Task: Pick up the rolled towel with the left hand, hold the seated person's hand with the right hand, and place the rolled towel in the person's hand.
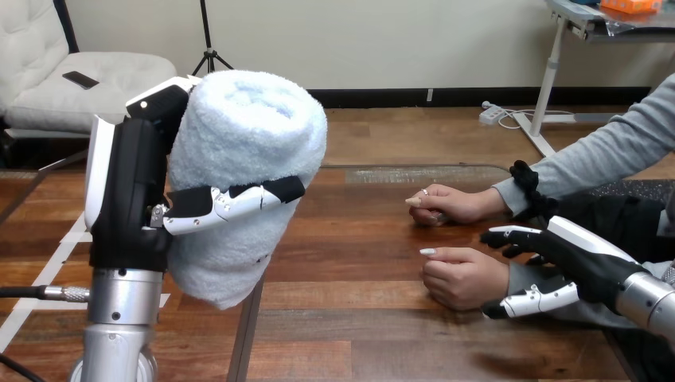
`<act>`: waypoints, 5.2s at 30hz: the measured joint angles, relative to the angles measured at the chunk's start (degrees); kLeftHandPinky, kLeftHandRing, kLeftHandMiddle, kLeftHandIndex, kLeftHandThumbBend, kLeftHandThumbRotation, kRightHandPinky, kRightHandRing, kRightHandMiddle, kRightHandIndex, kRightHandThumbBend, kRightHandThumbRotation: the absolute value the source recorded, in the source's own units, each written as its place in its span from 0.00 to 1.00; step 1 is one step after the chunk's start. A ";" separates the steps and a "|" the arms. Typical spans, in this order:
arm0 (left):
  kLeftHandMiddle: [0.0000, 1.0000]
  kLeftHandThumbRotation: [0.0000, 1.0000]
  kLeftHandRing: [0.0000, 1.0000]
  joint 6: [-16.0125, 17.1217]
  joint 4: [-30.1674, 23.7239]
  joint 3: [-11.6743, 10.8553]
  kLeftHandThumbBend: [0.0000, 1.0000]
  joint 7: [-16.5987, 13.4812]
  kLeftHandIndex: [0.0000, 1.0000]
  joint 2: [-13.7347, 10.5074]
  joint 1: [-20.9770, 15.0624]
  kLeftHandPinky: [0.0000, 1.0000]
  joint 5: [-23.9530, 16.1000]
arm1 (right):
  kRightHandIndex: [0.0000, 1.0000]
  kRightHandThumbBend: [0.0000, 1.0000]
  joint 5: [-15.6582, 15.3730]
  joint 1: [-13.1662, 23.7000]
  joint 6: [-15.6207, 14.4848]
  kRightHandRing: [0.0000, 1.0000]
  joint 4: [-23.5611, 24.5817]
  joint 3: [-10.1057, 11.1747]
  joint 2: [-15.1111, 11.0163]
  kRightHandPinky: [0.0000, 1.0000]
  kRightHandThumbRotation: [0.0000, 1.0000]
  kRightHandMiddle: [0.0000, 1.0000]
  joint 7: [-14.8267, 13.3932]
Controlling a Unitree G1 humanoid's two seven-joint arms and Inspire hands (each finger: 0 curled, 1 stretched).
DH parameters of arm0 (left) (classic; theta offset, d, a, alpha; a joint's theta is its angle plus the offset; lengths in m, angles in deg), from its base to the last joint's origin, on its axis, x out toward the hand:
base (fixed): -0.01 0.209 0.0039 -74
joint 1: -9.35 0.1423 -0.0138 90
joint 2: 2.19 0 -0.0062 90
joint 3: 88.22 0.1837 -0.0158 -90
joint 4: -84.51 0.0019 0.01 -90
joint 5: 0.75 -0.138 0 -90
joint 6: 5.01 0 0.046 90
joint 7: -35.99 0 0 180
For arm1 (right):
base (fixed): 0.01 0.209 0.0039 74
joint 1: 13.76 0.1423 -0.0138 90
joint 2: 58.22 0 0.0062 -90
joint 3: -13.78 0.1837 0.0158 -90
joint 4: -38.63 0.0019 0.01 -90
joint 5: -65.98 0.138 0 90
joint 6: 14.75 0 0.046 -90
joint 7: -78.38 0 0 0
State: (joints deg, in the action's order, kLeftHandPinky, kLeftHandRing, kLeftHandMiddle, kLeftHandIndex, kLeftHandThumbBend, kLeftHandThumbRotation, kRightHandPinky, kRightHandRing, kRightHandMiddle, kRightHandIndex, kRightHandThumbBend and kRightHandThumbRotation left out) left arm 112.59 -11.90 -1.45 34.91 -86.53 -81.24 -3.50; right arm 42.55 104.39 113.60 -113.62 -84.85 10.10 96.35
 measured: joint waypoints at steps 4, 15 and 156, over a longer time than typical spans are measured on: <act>0.36 0.00 0.30 0.00 0.00 -0.05 0.75 0.02 0.40 0.00 0.00 0.26 0.02 | 0.86 1.00 -0.33 0.16 -0.53 0.84 0.00 -0.36 -0.27 0.74 0.29 0.88 -0.02; 0.35 0.00 0.29 0.47 0.27 -0.08 0.75 0.15 0.40 0.00 0.00 0.25 0.12 | 0.86 1.00 -2.15 0.48 -1.77 0.84 0.01 -0.80 -0.60 0.73 0.20 0.88 -0.54; 0.36 0.00 0.30 2.30 1.93 -1.27 0.75 2.02 0.40 0.03 0.02 0.26 1.22 | 0.46 0.90 -10.07 3.92 -0.16 0.39 -0.51 -8.82 -2.35 0.34 0.08 0.45 -19.47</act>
State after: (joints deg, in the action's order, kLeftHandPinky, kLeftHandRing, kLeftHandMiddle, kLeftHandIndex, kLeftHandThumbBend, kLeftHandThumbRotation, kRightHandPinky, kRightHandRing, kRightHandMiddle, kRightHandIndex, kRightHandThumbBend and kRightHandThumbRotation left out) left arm 114.90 -9.96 -2.72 36.93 -86.49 -81.22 -2.28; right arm 32.48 108.32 113.44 -114.13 -93.66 7.75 76.88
